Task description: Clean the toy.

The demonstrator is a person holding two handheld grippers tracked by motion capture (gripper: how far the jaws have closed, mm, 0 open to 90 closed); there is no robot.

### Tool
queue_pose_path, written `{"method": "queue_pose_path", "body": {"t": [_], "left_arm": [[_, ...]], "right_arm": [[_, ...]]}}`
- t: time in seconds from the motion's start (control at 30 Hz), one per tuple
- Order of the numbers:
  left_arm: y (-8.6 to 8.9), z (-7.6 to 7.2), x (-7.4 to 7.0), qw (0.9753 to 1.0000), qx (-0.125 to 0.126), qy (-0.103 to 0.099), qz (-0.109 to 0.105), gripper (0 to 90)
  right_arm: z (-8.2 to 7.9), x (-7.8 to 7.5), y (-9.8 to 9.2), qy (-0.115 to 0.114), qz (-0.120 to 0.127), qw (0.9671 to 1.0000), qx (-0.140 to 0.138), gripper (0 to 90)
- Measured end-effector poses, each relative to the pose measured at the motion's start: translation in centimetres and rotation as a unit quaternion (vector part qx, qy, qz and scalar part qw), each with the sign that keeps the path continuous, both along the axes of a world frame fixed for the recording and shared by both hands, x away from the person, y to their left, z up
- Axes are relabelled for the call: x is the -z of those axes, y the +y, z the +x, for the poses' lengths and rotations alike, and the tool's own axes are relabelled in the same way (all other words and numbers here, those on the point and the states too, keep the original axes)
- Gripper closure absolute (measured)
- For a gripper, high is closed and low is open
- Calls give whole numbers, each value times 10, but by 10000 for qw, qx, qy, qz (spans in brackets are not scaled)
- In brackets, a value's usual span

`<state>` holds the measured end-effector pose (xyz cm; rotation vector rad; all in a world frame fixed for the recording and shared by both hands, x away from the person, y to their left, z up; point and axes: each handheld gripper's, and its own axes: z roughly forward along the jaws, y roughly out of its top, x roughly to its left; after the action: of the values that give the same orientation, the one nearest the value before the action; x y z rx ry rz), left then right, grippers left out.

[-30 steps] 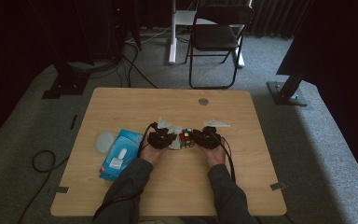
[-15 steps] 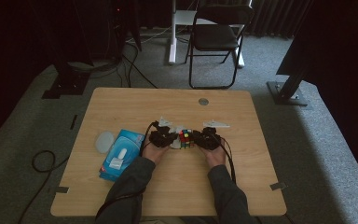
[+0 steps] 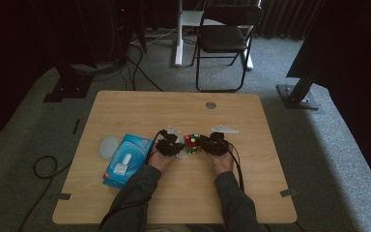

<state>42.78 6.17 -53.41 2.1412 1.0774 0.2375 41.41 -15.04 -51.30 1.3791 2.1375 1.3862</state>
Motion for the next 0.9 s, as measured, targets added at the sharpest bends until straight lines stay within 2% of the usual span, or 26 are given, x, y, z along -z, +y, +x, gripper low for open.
{"method": "queue_pose_path", "body": {"t": [0.17,0.27,0.4,0.47,0.53,0.7,0.8,0.9], "left_arm": [[0,-1,-1,10000,-1,-23,6,873],[5,-5,-6,9999,-59,-79,-133,873],[13,-13,-20,9990,-123,-222,-376,873],[17,-18,-26,9984,-112,-274,-485,873],[17,-23,-30,9982,-18,-334,-495,873],[9,-24,-26,9981,167,-334,-490,872],[3,-20,-19,9988,165,-288,-357,873],[3,-17,-11,9992,149,-212,-317,872]], "right_arm": [[0,-1,2,-22,-62,10000,31,706],[-1,-1,2,-27,-69,10000,38,707],[-1,-1,2,-28,-63,10000,53,706],[-1,0,2,-25,-50,10000,62,707],[-1,0,2,-29,-46,10000,68,707],[-1,0,2,-24,-19,10000,91,707],[-1,0,2,-18,-19,10000,94,707],[-1,1,1,-1,13,9999,121,707]]}}
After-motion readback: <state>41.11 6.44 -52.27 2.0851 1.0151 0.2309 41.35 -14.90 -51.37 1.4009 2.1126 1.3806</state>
